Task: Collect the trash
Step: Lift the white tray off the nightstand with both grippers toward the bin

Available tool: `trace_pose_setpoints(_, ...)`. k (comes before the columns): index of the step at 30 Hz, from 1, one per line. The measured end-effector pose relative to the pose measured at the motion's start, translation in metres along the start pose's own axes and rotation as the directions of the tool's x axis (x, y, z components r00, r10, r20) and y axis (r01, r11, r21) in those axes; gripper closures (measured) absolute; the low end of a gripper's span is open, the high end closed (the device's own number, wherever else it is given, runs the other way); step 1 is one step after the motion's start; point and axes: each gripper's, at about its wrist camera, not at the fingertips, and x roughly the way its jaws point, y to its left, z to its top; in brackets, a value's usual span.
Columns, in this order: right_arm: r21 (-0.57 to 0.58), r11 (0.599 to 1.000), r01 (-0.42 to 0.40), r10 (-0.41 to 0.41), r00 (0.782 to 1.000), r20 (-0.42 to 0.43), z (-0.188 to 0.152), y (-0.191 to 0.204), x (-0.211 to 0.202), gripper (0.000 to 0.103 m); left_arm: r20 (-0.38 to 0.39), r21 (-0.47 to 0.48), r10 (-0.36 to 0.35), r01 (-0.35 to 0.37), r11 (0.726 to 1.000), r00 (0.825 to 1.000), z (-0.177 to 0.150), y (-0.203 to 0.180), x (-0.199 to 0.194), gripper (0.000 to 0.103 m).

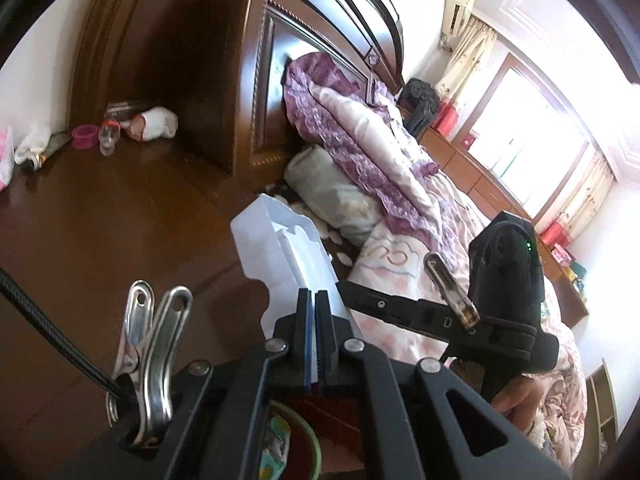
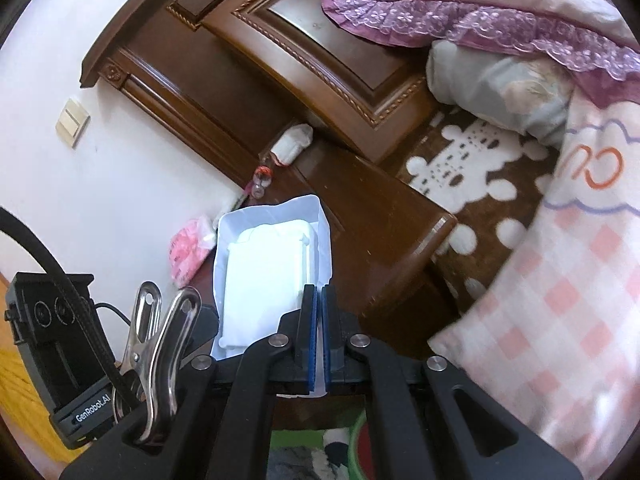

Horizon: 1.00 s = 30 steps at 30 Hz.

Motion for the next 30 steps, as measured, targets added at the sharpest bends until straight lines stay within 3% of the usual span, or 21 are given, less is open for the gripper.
trace_pose_setpoints(4,-0.037,0.998,-0.051,0.050,0.998,-0.031,-0.013,0.002,-0.008,0.100,-0.054,0.034,-0.018,0.020,0.999,0.998,-0.013,-0.010,0.010,0.103)
trace_pose_setpoints(7,-0.126,0.992,0.000,-0.005,0.999,-0.042,-0.025,0.011,-0.010,0.100,-0.076,0.074,0.006,-0.001,0.997,0.997,-0.022,-0.017,0.019,0.103)
trace_pose_setpoints(14,-0.109,0.994,0.017,-0.031,0.992,-0.122,-0.047,-0.003,0.010,0.101,-0.119,0.054,0.022,-0.015,0.998,0.993,-0.032,-0.012,0.032,0.103)
trace_pose_setpoints(22,-0.121,0.992,0.020,-0.038,0.989,-0.143,-0.055,-0.009,0.012,0.101,-0.136,0.053,0.016,-0.009,0.999,0.991,-0.038,-0.006,0.030,0.103)
trace_pose_setpoints(30,-0.158,0.987,0.031,-0.063,0.977,-0.202,-0.079,-0.013,0.006,0.101,-0.202,0.085,0.000,0.018,0.996,0.979,-0.068,-0.013,0.036,0.103)
